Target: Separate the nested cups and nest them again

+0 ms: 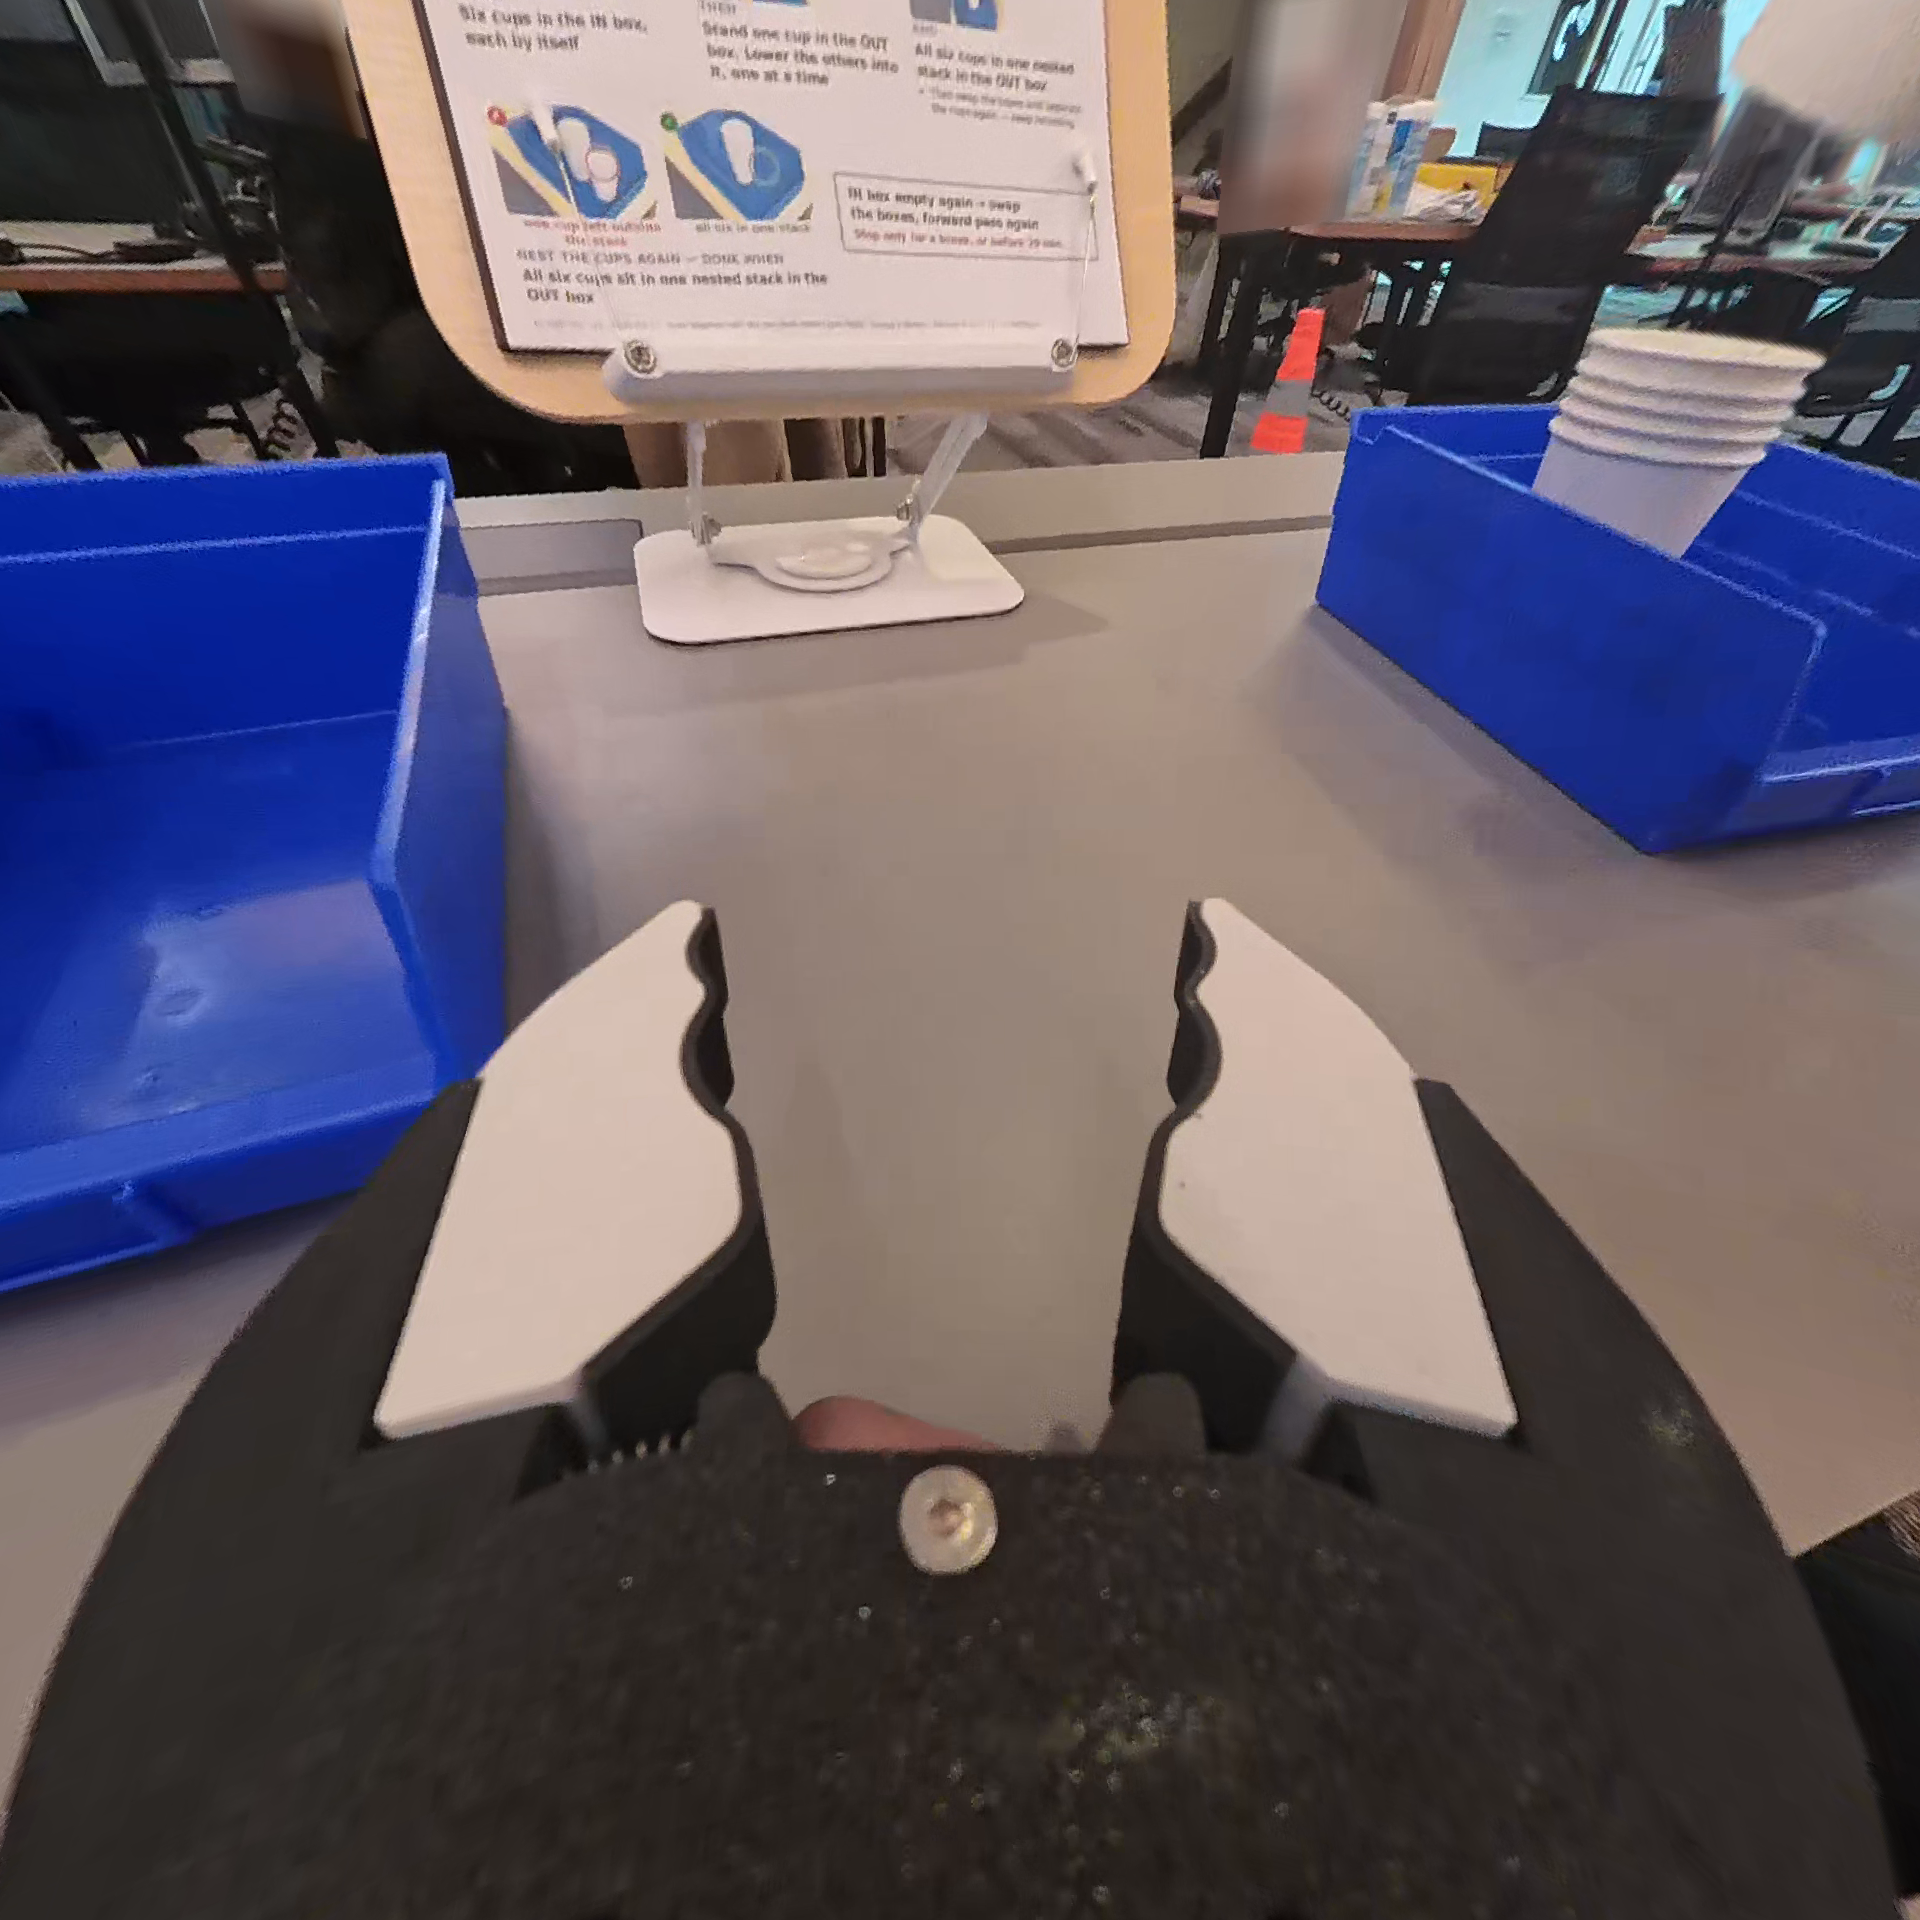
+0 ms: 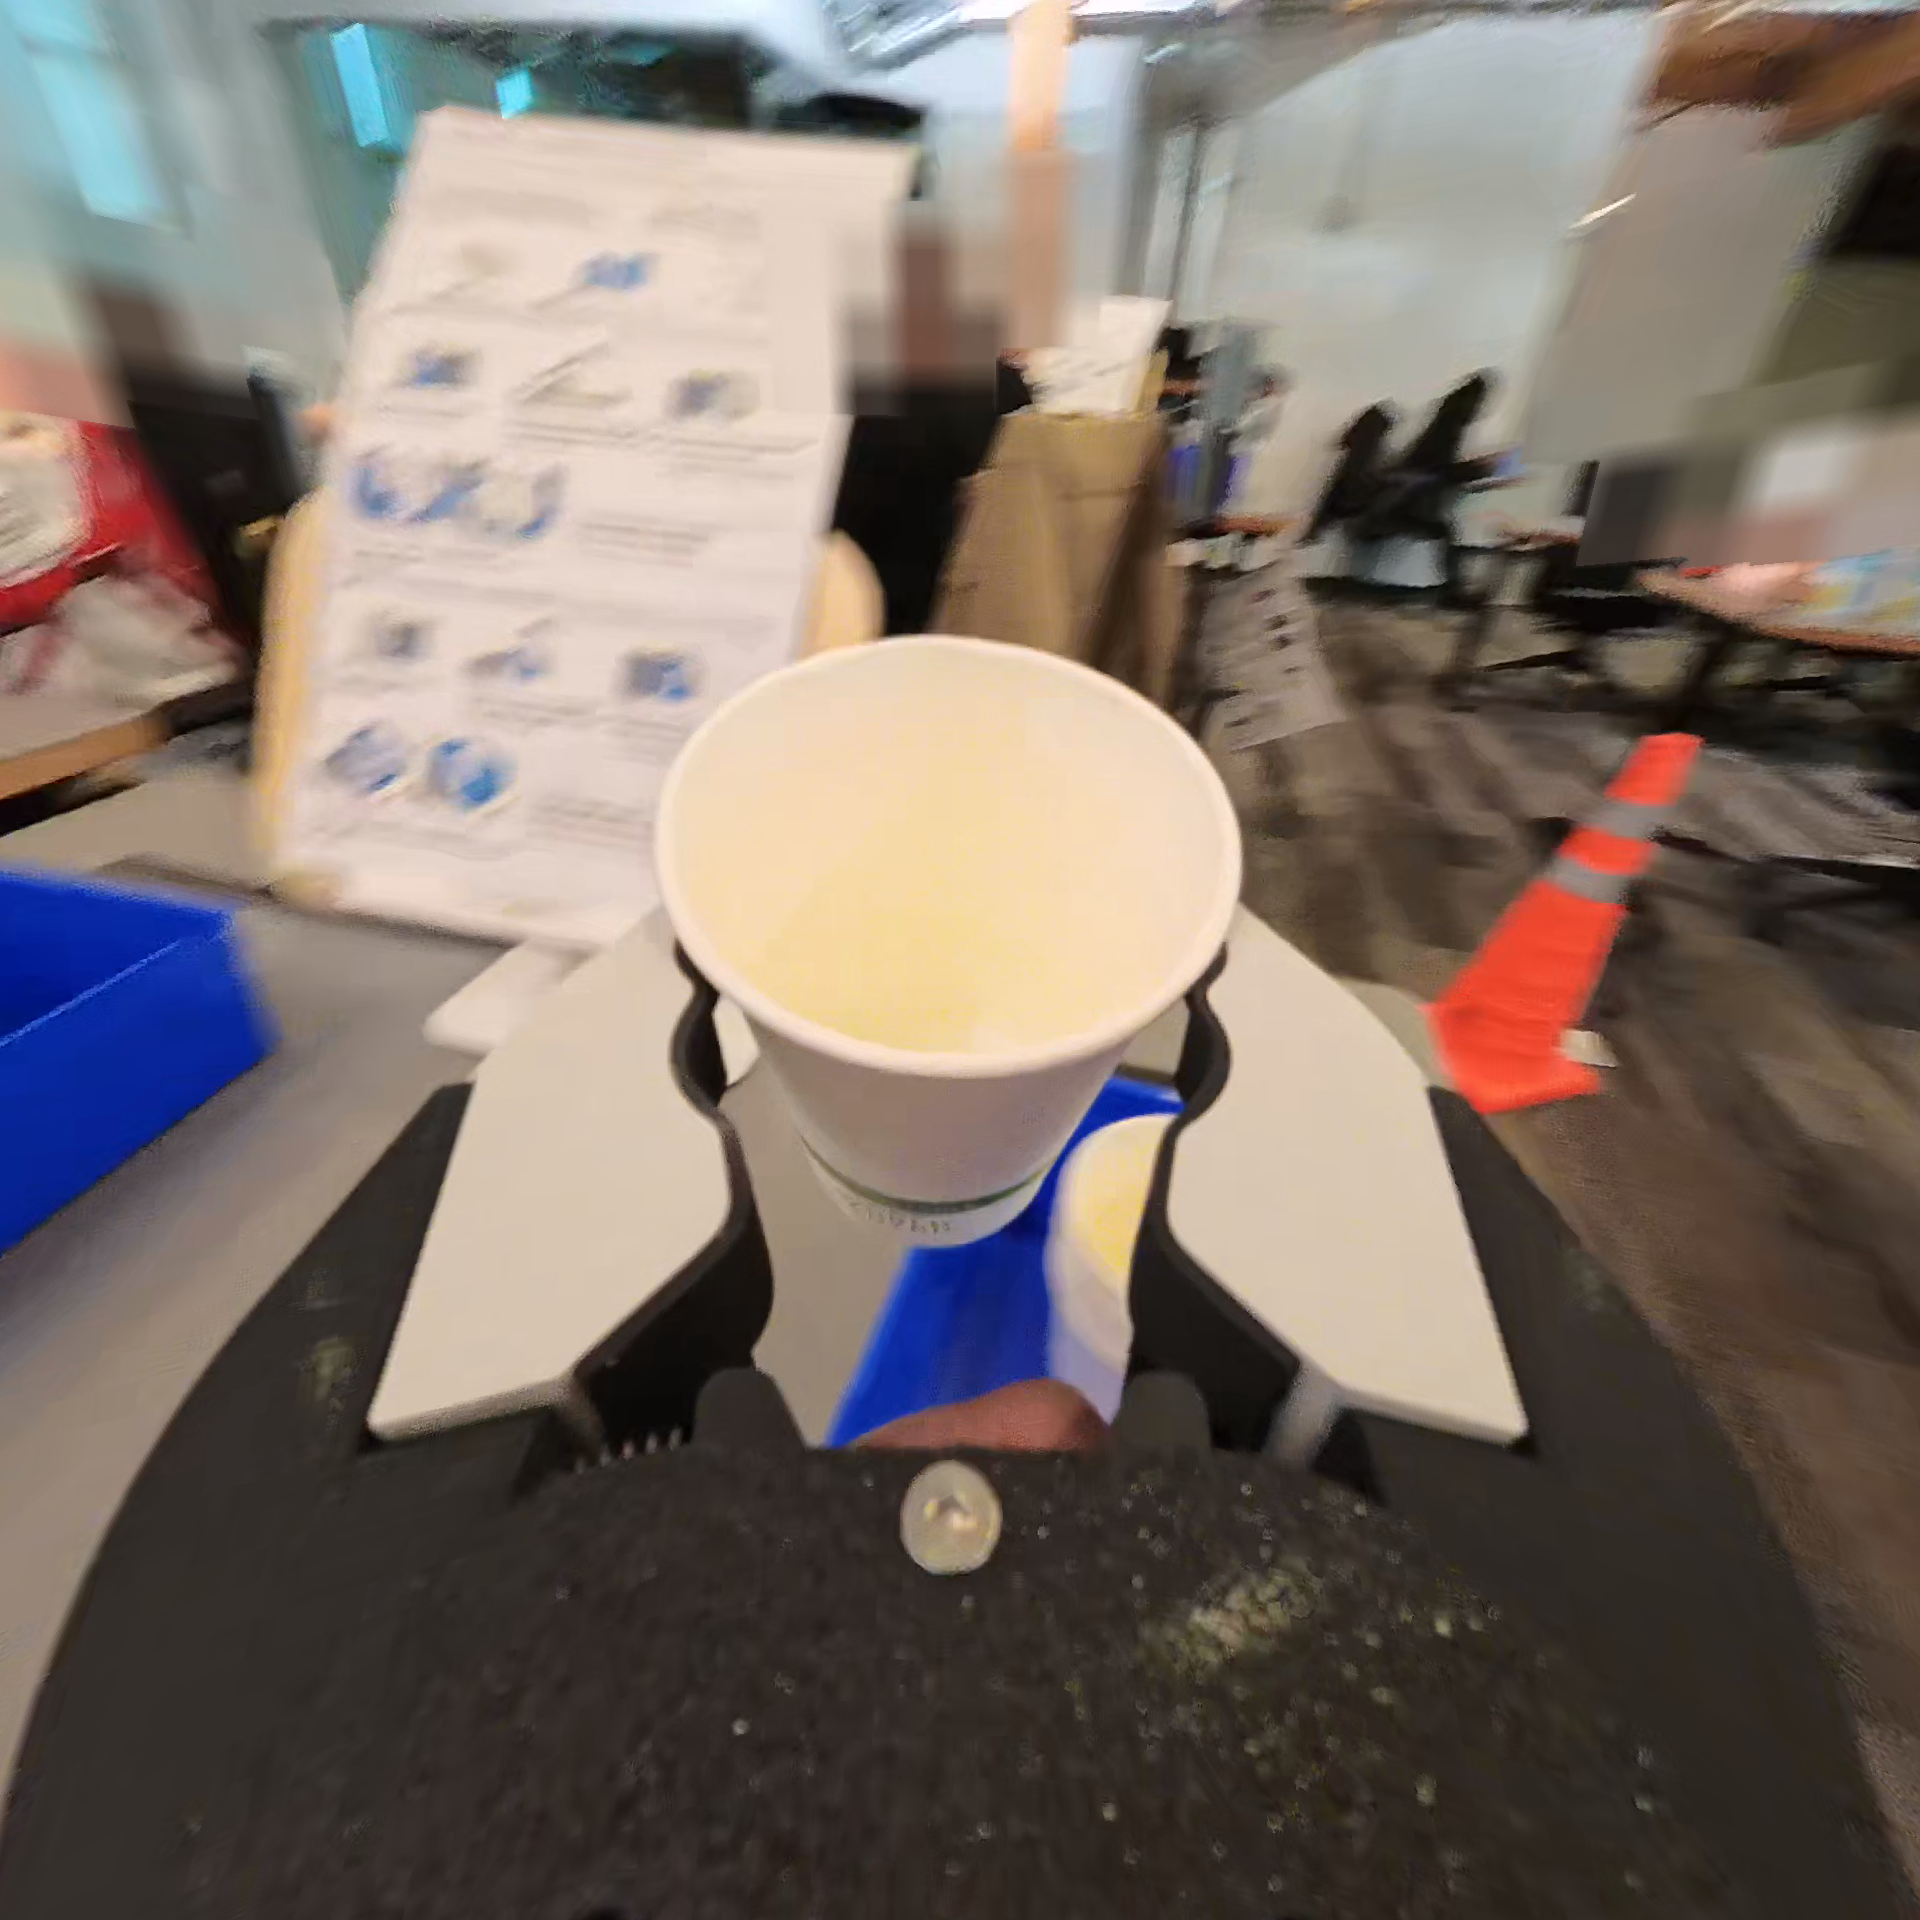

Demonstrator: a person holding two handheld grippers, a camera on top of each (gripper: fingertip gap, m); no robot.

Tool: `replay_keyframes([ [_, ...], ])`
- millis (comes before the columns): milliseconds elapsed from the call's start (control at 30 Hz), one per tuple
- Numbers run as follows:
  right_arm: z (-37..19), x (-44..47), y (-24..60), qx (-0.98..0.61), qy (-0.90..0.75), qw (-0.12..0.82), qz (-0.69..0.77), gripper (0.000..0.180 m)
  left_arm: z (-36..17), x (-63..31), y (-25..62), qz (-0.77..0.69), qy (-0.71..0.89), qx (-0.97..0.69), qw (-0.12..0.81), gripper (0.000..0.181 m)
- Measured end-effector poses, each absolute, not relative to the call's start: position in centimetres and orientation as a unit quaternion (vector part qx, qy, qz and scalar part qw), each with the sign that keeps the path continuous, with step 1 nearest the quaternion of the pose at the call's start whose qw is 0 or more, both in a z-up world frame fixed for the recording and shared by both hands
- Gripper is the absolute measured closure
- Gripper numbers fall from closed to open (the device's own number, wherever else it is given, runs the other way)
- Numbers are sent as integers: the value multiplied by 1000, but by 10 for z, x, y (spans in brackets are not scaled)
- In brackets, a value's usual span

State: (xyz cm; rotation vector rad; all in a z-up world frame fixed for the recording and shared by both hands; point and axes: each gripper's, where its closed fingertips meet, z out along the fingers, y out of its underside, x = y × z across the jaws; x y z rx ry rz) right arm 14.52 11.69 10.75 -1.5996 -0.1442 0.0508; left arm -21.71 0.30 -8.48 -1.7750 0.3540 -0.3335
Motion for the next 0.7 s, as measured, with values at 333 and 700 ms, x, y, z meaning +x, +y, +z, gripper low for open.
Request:
replay_keyframes([
  [333,49,238,188,-786,8,617,-19,93,-80,-210,-6,-163,168,-759,608,100],
  [700,-41,242,192,-852,2,523,7,90,-100,-201,-3,-177,184,-778,574,101],
])
